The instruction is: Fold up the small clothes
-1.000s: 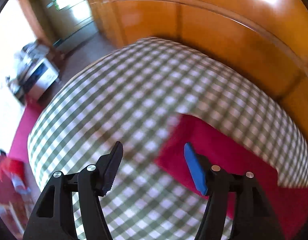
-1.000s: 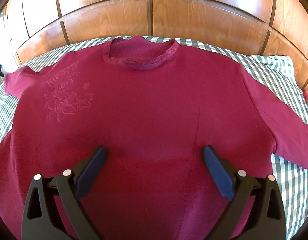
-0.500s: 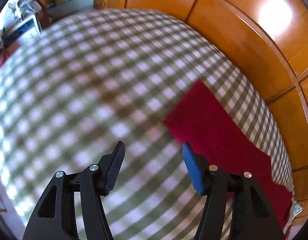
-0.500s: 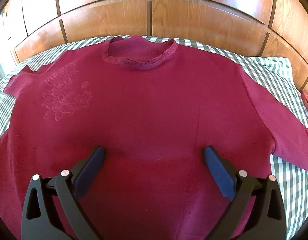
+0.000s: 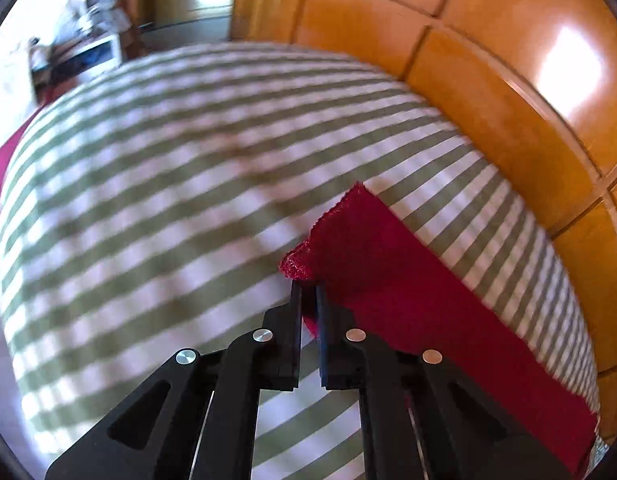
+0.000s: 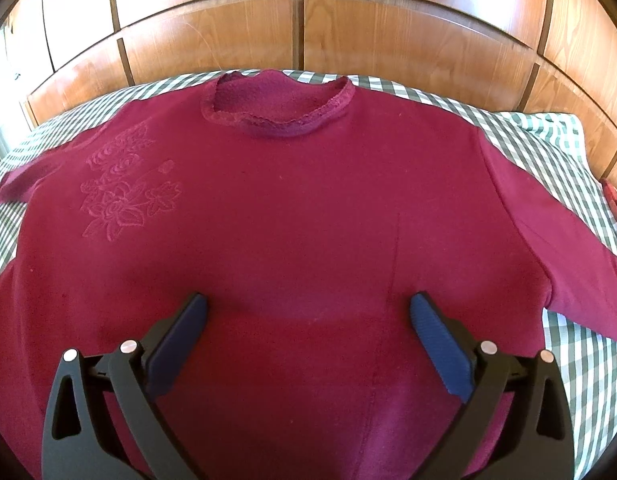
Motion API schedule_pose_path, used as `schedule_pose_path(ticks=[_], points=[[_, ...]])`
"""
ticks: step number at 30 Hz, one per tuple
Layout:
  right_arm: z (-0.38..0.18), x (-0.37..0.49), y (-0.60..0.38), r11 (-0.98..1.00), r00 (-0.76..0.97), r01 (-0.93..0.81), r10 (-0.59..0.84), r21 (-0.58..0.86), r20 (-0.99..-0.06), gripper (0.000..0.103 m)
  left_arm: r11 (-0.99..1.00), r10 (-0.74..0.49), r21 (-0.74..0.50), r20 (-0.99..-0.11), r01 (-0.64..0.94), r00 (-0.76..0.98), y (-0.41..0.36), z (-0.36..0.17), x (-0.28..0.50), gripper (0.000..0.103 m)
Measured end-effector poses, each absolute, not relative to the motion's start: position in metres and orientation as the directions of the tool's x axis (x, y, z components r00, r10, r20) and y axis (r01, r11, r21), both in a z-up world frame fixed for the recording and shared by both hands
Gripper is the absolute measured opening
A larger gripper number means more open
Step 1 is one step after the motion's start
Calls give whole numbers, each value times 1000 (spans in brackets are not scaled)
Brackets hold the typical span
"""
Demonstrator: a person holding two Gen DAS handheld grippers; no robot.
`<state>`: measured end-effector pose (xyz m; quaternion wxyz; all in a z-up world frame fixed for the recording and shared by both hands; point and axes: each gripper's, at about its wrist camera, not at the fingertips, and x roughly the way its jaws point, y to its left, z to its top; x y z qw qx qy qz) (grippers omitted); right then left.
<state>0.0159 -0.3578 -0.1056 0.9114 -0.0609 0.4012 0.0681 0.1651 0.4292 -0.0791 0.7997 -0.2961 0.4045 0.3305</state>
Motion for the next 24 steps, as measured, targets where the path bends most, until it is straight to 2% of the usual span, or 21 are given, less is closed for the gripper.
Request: schedule_pose_path(ticks=[5,7,9,11,14,18,21,24], points=[[-106,16,-359,983,669,-174,80,-51,-739,101,616,315,-167,-843,-770,436,419,-87,148,11],[-106,16,-359,983,669,-174,80,-51,-739,101,580,311,-179,-853,-795,419,419,-78,143,18],[-106,16,-359,983,668,-175,84,-47,-739,101,558,323,-209,-837,-804,441,412,-64,131,19],[-106,16,-359,983,668,-176,85,-46,-739,101,623,296,-235,-812,-746,503,386,-51,126,19],[-105,17,-360,984,661,-175,90,-36,-745,101,775,205,-222,-797,-592,568,320,-41,123,19],[-96,13,-370,989,647,-149,99,2,-756,101,932,-50,-262,-776,-250,629,198,-38,109,19],[-85,-8,-398,992,654,-106,120,66,-747,100,955,-220,-296,-755,-21,618,117,-38,89,19],[-79,-29,-437,993,664,-45,113,111,-739,100,949,-306,-287,-756,127,579,61,-41,71,19]])
